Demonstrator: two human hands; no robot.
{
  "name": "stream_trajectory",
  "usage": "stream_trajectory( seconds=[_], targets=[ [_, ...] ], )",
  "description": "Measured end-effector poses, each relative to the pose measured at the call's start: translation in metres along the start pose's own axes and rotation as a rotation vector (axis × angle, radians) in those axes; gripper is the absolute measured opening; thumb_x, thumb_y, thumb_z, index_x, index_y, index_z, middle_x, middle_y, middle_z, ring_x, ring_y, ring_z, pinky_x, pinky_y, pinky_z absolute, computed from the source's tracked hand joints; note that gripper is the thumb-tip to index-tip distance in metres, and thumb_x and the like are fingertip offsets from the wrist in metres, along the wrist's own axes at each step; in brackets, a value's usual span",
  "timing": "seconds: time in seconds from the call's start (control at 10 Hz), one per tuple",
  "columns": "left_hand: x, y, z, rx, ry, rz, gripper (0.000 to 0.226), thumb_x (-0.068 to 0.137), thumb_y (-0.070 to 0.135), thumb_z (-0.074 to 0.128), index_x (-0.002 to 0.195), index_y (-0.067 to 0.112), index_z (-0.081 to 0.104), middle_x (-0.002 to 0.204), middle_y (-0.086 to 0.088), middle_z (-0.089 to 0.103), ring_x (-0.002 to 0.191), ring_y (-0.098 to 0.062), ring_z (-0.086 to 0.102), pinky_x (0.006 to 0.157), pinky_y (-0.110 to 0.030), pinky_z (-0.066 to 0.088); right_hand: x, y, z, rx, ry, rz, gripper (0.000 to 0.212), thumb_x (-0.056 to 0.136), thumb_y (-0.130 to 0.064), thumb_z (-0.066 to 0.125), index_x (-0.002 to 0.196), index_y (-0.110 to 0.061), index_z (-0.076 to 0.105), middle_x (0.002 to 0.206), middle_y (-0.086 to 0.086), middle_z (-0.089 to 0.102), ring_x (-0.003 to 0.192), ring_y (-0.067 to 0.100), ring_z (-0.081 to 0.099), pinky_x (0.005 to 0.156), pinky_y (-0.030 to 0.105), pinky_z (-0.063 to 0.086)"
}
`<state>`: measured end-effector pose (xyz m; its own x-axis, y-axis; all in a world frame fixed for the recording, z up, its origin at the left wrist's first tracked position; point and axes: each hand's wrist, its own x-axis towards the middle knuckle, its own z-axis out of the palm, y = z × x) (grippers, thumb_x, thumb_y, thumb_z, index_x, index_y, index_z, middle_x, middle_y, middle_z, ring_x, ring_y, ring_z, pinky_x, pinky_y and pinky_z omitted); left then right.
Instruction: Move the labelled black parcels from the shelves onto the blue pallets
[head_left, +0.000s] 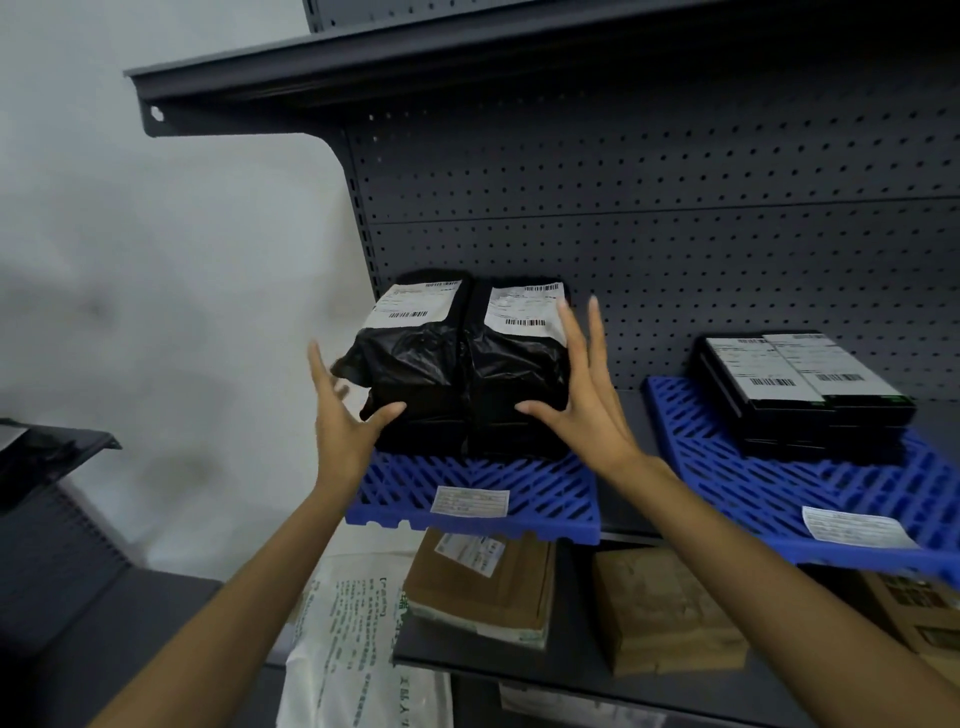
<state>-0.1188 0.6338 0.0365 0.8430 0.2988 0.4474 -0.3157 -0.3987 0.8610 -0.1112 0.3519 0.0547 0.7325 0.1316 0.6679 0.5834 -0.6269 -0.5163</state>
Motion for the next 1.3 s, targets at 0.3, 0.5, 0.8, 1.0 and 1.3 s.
stream_trajectory(
  seconds=[0.3, 0.5, 0.8, 1.0, 1.3],
  targets=[
    [0.011, 0.02, 0.015, 0.9, -0.121, 0.555, 0.102, 0.079, 0.056, 0.067, 0.156, 0.031, 0.005, 0.162, -0.016, -0.002, 0.148, -0.043, 0.001, 0.115, -0.062, 0.018, 0.028, -0.021, 0.013, -0.738, -0.254, -0.318, 0.102, 0.084, -0.041, 0.071, 0.156, -0.033, 0.0, 0.16, 0.001, 0.021, 0.146, 0.033, 0.02, 0.119, 0.052, 0.017],
    [0.02, 0.017, 0.031, 1.041, -0.11, 0.564, 0.104, 0.077, 0.053, 0.071, 0.156, 0.031, 0.007, 0.16, -0.025, -0.005, 0.145, -0.051, 0.001, 0.114, -0.062, 0.023, 0.034, -0.014, 0.024, -0.851, -0.234, -0.303, 0.108, 0.082, -0.052, 0.068, 0.156, -0.028, -0.006, 0.161, 0.008, 0.019, 0.146, 0.036, 0.022, 0.118, 0.057, 0.017],
    [0.003, 0.036, 0.03, 1.182, -0.113, 0.416, 0.11, 0.076, 0.059, 0.068, 0.153, 0.04, -0.009, 0.162, -0.015, -0.014, 0.146, -0.047, -0.009, 0.114, -0.066, 0.011, 0.041, -0.008, 0.011, -0.739, -0.35, -0.346, 0.097, 0.086, -0.048, 0.064, 0.157, -0.027, 0.0, 0.163, 0.0, 0.013, 0.151, 0.026, 0.009, 0.12, 0.056, 0.006],
    [-0.012, 0.059, 0.017, 1.194, -0.189, 0.443, 0.103, 0.084, 0.057, 0.062, 0.153, 0.037, -0.012, 0.163, -0.005, -0.015, 0.148, -0.04, -0.012, 0.116, -0.06, 0.005, 0.05, -0.011, -0.019, -0.457, -0.56, -0.386, 0.091, 0.093, -0.028, 0.063, 0.156, -0.034, -0.003, 0.164, -0.008, 0.007, 0.152, 0.018, -0.002, 0.12, 0.053, 0.0],
    [-0.049, 0.105, 0.01, 1.154, -0.233, 0.424, 0.077, 0.094, 0.046, 0.053, 0.156, 0.031, 0.008, 0.163, -0.003, 0.014, 0.149, -0.036, 0.006, 0.118, -0.05, 0.018, 0.017, -0.031, -0.057, -0.616, -0.48, -0.454, 0.06, 0.1, -0.04, 0.046, 0.154, -0.028, 0.022, 0.16, -0.002, 0.022, 0.148, 0.023, 0.018, 0.12, 0.044, 0.019]
  ],
)
